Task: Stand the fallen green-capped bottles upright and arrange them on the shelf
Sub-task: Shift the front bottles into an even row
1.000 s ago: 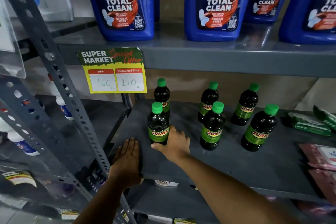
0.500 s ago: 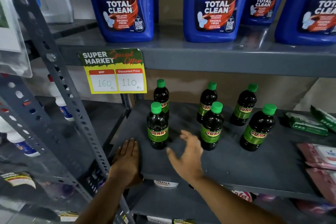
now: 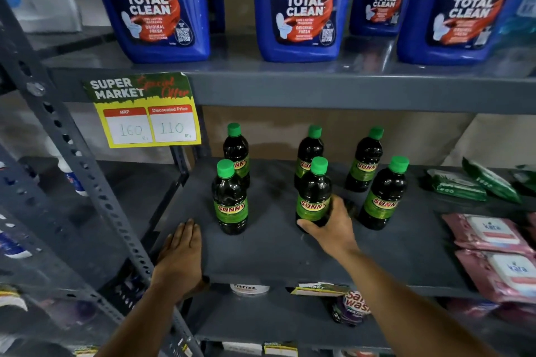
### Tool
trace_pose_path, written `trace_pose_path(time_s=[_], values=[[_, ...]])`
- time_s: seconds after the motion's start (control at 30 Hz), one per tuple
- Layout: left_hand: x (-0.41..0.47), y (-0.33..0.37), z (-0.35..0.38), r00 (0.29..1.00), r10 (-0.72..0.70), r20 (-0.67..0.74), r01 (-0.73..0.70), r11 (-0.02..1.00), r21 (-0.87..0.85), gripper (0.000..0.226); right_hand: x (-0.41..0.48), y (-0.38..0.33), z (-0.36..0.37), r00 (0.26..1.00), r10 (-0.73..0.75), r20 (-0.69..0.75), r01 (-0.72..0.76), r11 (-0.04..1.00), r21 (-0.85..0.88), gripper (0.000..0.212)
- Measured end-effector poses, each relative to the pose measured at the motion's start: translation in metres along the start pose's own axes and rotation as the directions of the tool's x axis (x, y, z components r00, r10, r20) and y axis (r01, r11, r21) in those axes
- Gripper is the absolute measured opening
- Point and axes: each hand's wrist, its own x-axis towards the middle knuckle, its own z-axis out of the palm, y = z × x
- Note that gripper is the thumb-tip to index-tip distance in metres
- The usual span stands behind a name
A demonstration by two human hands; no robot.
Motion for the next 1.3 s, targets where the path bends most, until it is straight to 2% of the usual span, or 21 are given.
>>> trace_pose_path(time_s=[0.23,0.33,0.4,0.47,0.53,0.57,0.63,0.67,0.7,0.77,0.83,0.97,1.3], values=[[-0.001,-0.001,-0.004,0.999,0.019,0.034,-0.020,0.999,0.028,0.111,-0.001,0.002,0.000,1.000,-0.011,0.025,0.011,1.000,-0.018,0.079],[-0.003,0.001,-0.005,0.999,0.022,0.044,-0.023,0.999,0.028,0.119,-0.004,0.008,-0.004,0.998,-0.062,0.017,0.062,0.998,0.015,0.085],[-0.005,0.001,-0.006,0.999,0.024,0.042,-0.025,0.999,0.023,0.124,-0.012,0.012,-0.007,0.982,-0.102,-0.159,0.109,0.993,0.037,0.082],[-0.007,0.001,-0.007,0.999,0.027,0.038,-0.027,1.000,0.014,0.125,-0.018,0.017,-0.016,0.897,-0.116,-0.427,0.112,0.993,-0.033,0.077],[-0.006,0.000,-0.007,0.999,0.027,0.029,-0.027,1.000,-0.001,0.126,-0.014,0.021,-0.032,0.798,-0.030,-0.602,-0.002,0.999,-0.054,0.082],[-0.006,0.000,-0.007,0.999,0.027,0.028,-0.027,1.000,-0.002,0.127,-0.008,0.023,-0.042,0.779,0.032,-0.627,-0.068,0.997,-0.034,0.088],[-0.005,0.000,-0.006,0.999,0.026,0.036,-0.026,1.000,0.004,0.126,0.007,0.029,-0.067,0.831,0.130,-0.541,-0.150,0.989,0.007,0.099],[-0.005,0.000,-0.005,0.999,0.023,0.039,-0.023,1.000,0.009,0.126,0.013,0.032,-0.078,0.876,0.150,-0.459,-0.160,0.987,0.017,0.096],[-0.004,-0.001,-0.005,0.999,0.020,0.038,-0.020,1.000,0.012,0.126,0.017,0.034,-0.087,0.915,0.164,-0.369,-0.167,0.986,0.023,0.086],[-0.004,-0.001,-0.004,0.999,0.019,0.031,-0.020,1.000,0.014,0.126,0.017,0.038,-0.098,0.948,0.193,-0.254,-0.200,0.980,-0.003,0.068],[-0.005,0.001,-0.005,1.000,0.019,0.018,-0.019,1.000,0.004,0.127,0.010,0.041,-0.103,0.947,0.203,-0.248,-0.210,0.978,-0.001,0.066],[-0.007,0.003,-0.007,1.000,0.019,0.019,-0.019,1.000,0.005,0.134,-0.017,0.045,-0.104,0.942,0.202,-0.268,-0.198,0.979,0.043,0.076],[-0.007,0.002,-0.006,1.000,0.014,0.005,-0.014,1.000,-0.006,0.134,-0.058,0.050,-0.107,0.943,0.133,-0.305,-0.152,0.988,-0.038,0.081]])
